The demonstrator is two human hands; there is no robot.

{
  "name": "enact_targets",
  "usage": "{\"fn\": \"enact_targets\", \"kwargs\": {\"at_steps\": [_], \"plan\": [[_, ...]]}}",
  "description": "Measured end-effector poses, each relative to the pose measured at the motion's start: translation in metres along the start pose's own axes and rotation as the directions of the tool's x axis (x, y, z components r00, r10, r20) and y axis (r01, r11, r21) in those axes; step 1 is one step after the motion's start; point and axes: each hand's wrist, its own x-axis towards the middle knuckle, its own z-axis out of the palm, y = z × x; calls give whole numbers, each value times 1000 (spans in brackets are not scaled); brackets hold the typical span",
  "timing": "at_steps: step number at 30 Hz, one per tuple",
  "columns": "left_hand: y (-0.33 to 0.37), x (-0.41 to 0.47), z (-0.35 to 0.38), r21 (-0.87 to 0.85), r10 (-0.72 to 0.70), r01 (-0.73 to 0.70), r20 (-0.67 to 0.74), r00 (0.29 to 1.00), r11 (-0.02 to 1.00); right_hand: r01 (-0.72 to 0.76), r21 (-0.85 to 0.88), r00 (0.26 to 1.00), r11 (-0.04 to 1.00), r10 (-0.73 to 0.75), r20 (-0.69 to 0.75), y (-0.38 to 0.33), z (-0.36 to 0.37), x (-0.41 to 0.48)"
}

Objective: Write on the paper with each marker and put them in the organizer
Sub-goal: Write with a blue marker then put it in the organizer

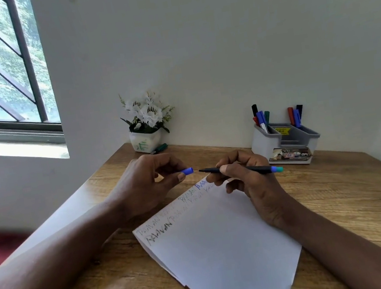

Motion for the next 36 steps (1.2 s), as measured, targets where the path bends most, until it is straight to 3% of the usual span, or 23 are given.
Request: {"fn": "enact_targets", "kwargs": {"at_steps": [6,14,28,33,36], "plan": [[5,-1,2,-8,28,-28,65,998,1000,6,-31,999,999,-4,52,-1,2,-3],[9,-3,7,-153,104,-85,118,988,985,18,-58,997,998,-13,72,-9,12,-5],[11,-8,2,-376,61,9,175,983,926,-54,51,994,997,49,102,-8,17,-8],[12,-1,0,-366,85,-44,99,991,930,-18,47,995,999,13,102,-16,18,-5],[5,3,-4,-126,90,-85,35,995,988,0,33,998,999,-2,64,-19,13,-4]]}}
